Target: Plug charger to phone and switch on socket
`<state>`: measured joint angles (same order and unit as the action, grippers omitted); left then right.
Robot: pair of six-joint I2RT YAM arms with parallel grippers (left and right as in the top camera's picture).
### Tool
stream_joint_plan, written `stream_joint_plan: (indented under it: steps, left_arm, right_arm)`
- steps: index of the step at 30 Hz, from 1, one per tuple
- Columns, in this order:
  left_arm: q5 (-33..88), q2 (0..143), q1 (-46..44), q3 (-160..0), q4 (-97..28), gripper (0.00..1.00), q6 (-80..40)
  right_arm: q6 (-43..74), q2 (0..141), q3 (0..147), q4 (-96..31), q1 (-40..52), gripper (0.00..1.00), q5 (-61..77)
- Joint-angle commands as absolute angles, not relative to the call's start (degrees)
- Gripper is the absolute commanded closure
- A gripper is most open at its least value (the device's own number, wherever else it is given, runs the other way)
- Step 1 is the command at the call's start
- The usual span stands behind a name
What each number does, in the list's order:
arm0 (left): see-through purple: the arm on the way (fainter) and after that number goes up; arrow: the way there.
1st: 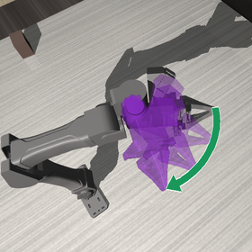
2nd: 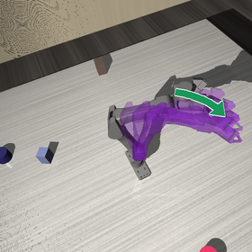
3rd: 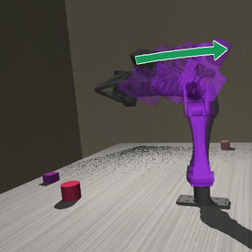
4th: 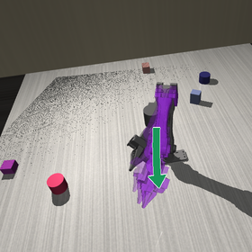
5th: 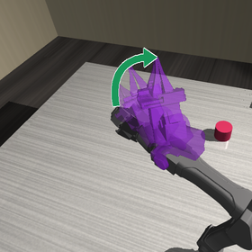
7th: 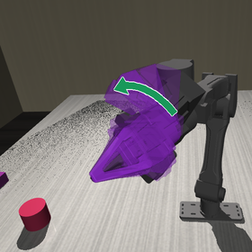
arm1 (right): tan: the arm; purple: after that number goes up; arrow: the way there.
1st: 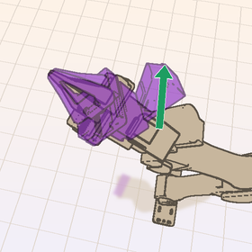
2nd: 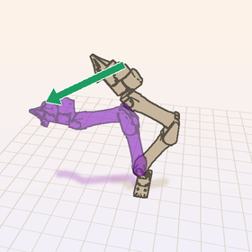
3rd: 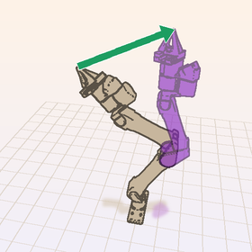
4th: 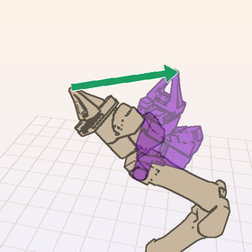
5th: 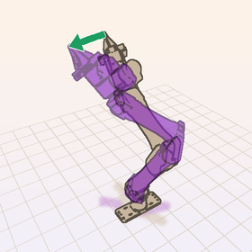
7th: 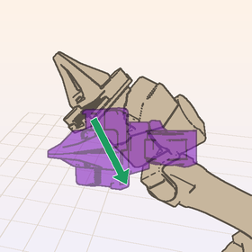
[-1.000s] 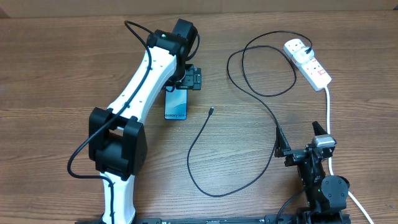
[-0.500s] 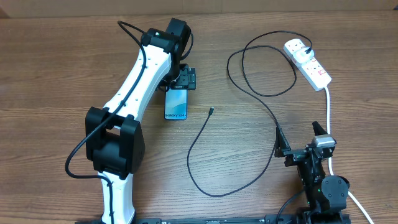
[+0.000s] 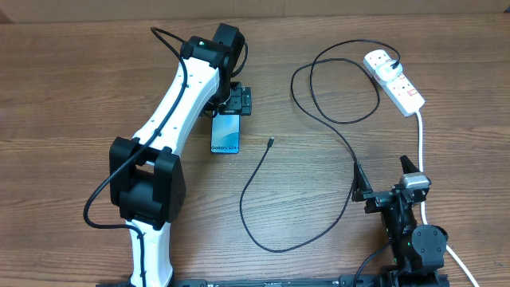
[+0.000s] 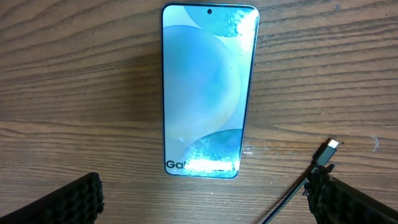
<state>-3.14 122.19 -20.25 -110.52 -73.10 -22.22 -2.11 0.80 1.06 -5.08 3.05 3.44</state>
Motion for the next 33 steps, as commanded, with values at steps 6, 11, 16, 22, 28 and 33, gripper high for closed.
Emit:
stream_joint_plan:
  steps: [6, 11, 16, 22, 28, 33]
  left_arm:
    - [-2.5, 122.58, -20.27, -110.13, -73.19, 0.0, -22.76]
    - [-2.5, 122.58, -20.27, -108.62, -72.75, 0.0, -22.76]
    - [-2.5, 122.58, -20.27, -106.91, -72.34, 0.0, -22.76]
    - [-2.5, 122.58, -20.27, -106.48, -71.85, 0.0, -22.76]
    - [-2.48, 122.58, -20.27, -106.3, -71.88, 0.0, -22.76]
    - [-2.48, 122.58, -20.27, -106.1, -71.92, 0.0, -22.76]
  right_arm:
    - [-1.91, 0.16, 0.49, -4.67, 3.36, 0.0, 3.07]
    - [-1.91, 0.16, 0.49, -4.67, 3.36, 0.0, 3.07]
    - [-1.91, 0.16, 0.49, -4.67, 3.36, 0.0, 3.07]
    - [-1.91, 0.16, 0.49, -4.67, 3.36, 0.0, 3.07]
    - [-1.91, 0.16, 0.49, -4.67, 3.36, 0.0, 3.07]
    - [-1.91, 0.16, 0.49, -4.67, 3.36, 0.0, 3.07]
